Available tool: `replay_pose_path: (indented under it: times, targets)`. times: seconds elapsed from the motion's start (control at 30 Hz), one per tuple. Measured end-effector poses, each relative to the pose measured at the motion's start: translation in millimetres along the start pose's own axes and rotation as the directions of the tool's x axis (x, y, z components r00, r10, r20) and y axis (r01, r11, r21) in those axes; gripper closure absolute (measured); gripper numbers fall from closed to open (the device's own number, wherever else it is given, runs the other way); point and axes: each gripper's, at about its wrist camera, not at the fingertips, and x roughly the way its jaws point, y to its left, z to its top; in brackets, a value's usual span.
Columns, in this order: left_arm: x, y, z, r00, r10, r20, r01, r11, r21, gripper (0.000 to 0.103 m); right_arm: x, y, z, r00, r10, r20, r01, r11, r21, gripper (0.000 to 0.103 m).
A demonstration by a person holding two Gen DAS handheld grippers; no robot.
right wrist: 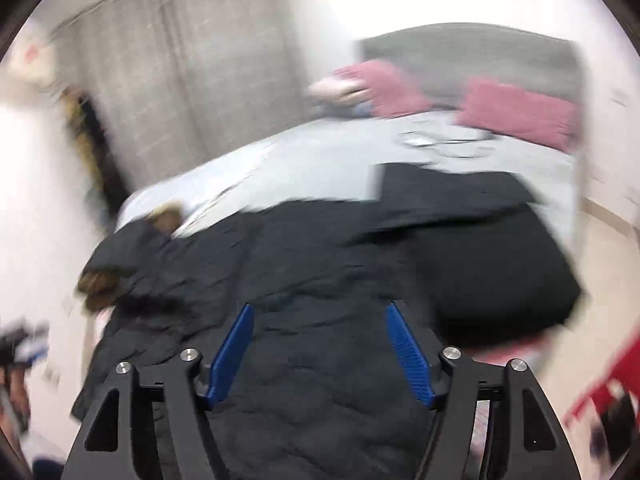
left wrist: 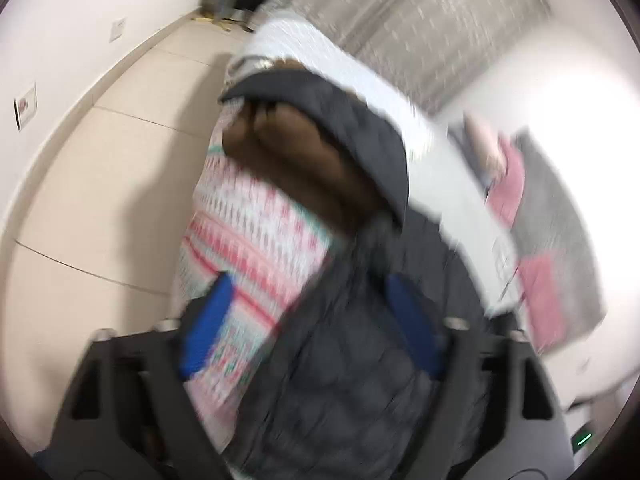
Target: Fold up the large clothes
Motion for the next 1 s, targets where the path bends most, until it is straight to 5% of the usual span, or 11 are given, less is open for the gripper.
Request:
replay_pose_path:
  times: [0.13, 0.23, 0.3, 0.37, 0.5, 0.63, 0.77, 0.9, 1.0]
  targets:
    - [20.6, 21.7, 46.7, 0.995, 0.004, 0.1, 0.005, 0.996, -0.091, 0.001, 55.0, 31.7, 14.6, 0.995, 0.074, -0.061, -0.079, 0.993, -0.092, 0.024]
    - [45.4, 43.7, 77.6, 0.996, 0.044, 0.081, -0.03, 0.986, -0.164, 0.001, 85.3, 48.1, 5.3, 0.995, 0.044, -0.09, -0.056, 0.99, -0.132, 0.022]
    - [66.2, 62.5, 97.8, 0.999, 0.002, 0.046, 0.009, 0.969, -0.245, 0.001, 106.5, 54.1, -7.0, 0.992, 0.035, -0.121, -0.054, 0.986, -0.16, 0.022]
    - [89.8, 76.1, 114.5, 0.997, -0.079, 0.019, 0.081, 0.945, -0.315, 0.001, 111.8, 68.7, -14.1, 0.991, 0.028, -0.13, -0.053, 0.98, -0.194, 0.022]
    - [130.8, 90.4, 132.2, 0.993, -0.121, -0.01, 0.106, 0.901, -0.421, 0.001, 114.9, 87.6, -22.9, 0.998, -0.026, -0.049, 0.012, 0.963, -0.27, 0.02]
    - [166.7, 99.6, 148.2, 0.968, -0.25, 0.007, 0.222, 0.848, -0.482, 0.001, 132.0, 93.6, -28.3, 0.997, 0.015, -0.069, -0.031, 0.969, -0.244, 0.016]
    - [199.7, 102.5, 158.6, 0.933, -0.352, 0.071, 0.331, 0.765, -0.553, 0.001, 149.9, 97.7, -30.4, 0.993, 0.004, -0.114, -0.031, 0.97, -0.241, 0.016]
    - [223.6, 88.3, 165.8, 0.932, -0.359, 0.056, 0.334, 0.785, -0.521, 0.012, 156.1, 95.5, -33.1, 0.993, -0.02, -0.116, -0.009, 0.969, -0.246, 0.016]
    - [234.4, 89.9, 167.9, 0.935, -0.35, 0.063, 0.326, 0.774, -0.543, 0.035, 155.7, 92.4, -33.7, 0.993, -0.008, -0.12, -0.02, 0.972, -0.233, 0.016]
